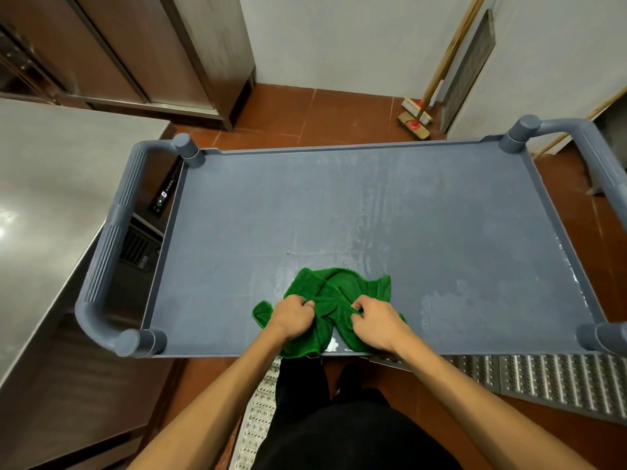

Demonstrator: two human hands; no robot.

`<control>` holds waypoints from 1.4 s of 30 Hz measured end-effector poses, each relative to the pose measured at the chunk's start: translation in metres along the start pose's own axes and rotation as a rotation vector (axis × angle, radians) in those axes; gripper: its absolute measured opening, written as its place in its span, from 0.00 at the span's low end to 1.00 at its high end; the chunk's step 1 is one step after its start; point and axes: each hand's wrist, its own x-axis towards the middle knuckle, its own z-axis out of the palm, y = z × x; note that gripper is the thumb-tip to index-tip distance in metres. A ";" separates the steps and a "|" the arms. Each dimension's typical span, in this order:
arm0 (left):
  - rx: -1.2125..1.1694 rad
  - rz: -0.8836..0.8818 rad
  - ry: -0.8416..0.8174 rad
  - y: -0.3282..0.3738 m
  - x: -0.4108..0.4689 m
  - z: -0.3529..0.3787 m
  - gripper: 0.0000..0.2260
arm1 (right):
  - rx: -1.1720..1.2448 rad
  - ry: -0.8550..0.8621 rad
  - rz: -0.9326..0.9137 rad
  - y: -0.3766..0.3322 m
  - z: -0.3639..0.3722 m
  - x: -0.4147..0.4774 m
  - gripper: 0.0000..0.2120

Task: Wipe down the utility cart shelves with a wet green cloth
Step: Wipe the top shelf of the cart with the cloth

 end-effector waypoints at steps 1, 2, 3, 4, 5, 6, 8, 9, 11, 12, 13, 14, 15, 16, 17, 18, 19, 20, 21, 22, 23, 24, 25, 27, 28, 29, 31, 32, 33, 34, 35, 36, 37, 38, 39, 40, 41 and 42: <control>-0.037 -0.026 0.022 0.000 0.000 0.003 0.16 | 0.023 0.003 0.011 -0.002 0.001 0.000 0.19; -0.075 -0.045 0.043 0.000 0.001 0.005 0.16 | 0.046 0.006 0.026 -0.004 0.003 0.001 0.19; -0.115 -0.062 0.060 0.000 0.002 0.008 0.15 | 0.069 0.008 0.042 -0.006 0.005 0.002 0.19; -0.152 -0.082 0.073 0.000 0.001 0.011 0.15 | 0.094 0.005 0.060 -0.008 0.007 0.002 0.19; -0.191 -0.101 0.082 0.001 0.001 0.013 0.15 | 0.124 0.007 0.076 -0.009 0.009 0.002 0.20; -0.236 -0.116 0.095 0.001 0.001 0.016 0.15 | 0.164 0.012 0.090 -0.010 0.012 0.003 0.20; -0.340 -0.148 0.127 0.002 0.000 0.021 0.15 | 0.269 0.040 0.114 -0.009 0.019 0.004 0.19; -0.381 -0.164 0.146 0.002 0.000 0.023 0.15 | 0.327 0.063 0.125 -0.008 0.023 0.004 0.19; -0.427 -0.184 0.191 0.004 -0.001 0.026 0.16 | 0.433 0.121 0.160 -0.009 0.031 0.004 0.17; -0.447 -0.197 0.206 0.005 0.000 0.028 0.17 | 0.478 0.150 0.179 -0.010 0.035 0.005 0.16; -0.468 -0.211 0.220 0.005 0.000 0.029 0.17 | 0.519 0.179 0.195 -0.011 0.039 0.005 0.16; -0.487 -0.219 0.235 0.007 -0.001 0.029 0.16 | 0.563 0.206 0.213 -0.012 0.043 0.006 0.15; -0.501 -0.222 0.247 0.008 -0.003 0.028 0.16 | 0.605 0.227 0.228 -0.013 0.046 0.007 0.15; -0.518 -0.233 0.248 0.010 -0.005 0.027 0.16 | 0.643 0.243 0.244 -0.014 0.047 0.008 0.15; -0.547 -0.243 0.251 0.010 -0.005 0.026 0.16 | 0.681 0.245 0.266 -0.016 0.047 0.009 0.14; -0.579 -0.259 0.245 0.011 -0.005 0.025 0.16 | 0.729 0.246 0.286 -0.016 0.045 0.010 0.14; -0.624 -0.275 0.235 0.010 -0.004 0.024 0.15 | 0.781 0.245 0.304 -0.016 0.043 0.011 0.13; -0.688 -0.294 0.220 0.009 -0.001 0.024 0.14 | 0.828 0.235 0.318 -0.017 0.039 0.012 0.12; -0.753 -0.304 0.207 0.006 0.005 0.024 0.14 | 0.875 0.213 0.332 -0.017 0.034 0.013 0.11; -0.800 -0.309 0.206 0.001 0.014 0.025 0.15 | 0.929 0.181 0.342 -0.016 0.030 0.015 0.12; -0.830 -0.313 0.194 0.001 0.018 0.023 0.16 | 0.986 0.135 0.351 -0.015 0.026 0.019 0.12; -0.866 -0.304 0.185 0.007 0.015 0.015 0.16 | 1.040 0.094 0.349 -0.015 0.022 0.021 0.13; -0.898 -0.294 0.164 0.012 0.013 0.008 0.15 | 1.079 0.064 0.347 -0.017 0.016 0.022 0.13; -0.924 -0.254 0.132 0.027 0.006 -0.009 0.15 | 1.104 0.036 0.319 -0.019 0.007 0.026 0.13; -0.921 -0.229 0.122 0.031 0.007 -0.015 0.15 | 1.106 0.048 0.290 -0.022 0.000 0.029 0.13; -0.916 -0.201 0.115 0.036 0.009 -0.022 0.15 | 1.094 0.072 0.262 -0.025 -0.008 0.030 0.10; -0.888 -0.147 0.122 0.046 0.008 -0.037 0.14 | 1.066 0.118 0.186 -0.032 -0.026 0.032 0.04; -0.872 -0.119 0.124 0.050 0.009 -0.043 0.14 | 1.023 0.158 0.150 -0.033 -0.035 0.034 0.03; -0.847 -0.086 0.127 0.053 0.011 -0.049 0.14 | 0.953 0.199 0.120 -0.034 -0.044 0.036 0.03; -0.798 -0.058 0.136 0.056 0.012 -0.055 0.13 | 0.877 0.243 0.085 -0.034 -0.053 0.037 0.03; -0.744 -0.028 0.147 0.058 0.011 -0.061 0.13 | 0.799 0.278 0.049 -0.034 -0.062 0.037 0.02; -0.700 0.000 0.147 0.061 0.011 -0.066 0.14 | 0.731 0.306 0.011 -0.035 -0.071 0.038 0.02; -0.655 0.028 0.139 0.062 0.012 -0.070 0.14 | 0.668 0.326 -0.010 -0.035 -0.078 0.039 0.03; -0.608 0.058 0.137 0.064 0.011 -0.075 0.14 | 0.609 0.345 -0.037 -0.034 -0.085 0.040 0.04; -0.553 0.086 0.145 0.067 0.010 -0.079 0.15 | 0.550 0.360 -0.059 -0.033 -0.091 0.040 0.05; -0.495 0.112 0.158 0.069 0.008 -0.084 0.15 | 0.488 0.377 -0.084 -0.033 -0.098 0.040 0.06; -0.437 0.142 0.176 0.071 0.008 -0.088 0.16 | 0.433 0.393 -0.102 -0.031 -0.102 0.041 0.06; -0.379 0.174 0.186 0.073 0.008 -0.091 0.18 | 0.387 0.406 -0.118 -0.029 -0.107 0.041 0.06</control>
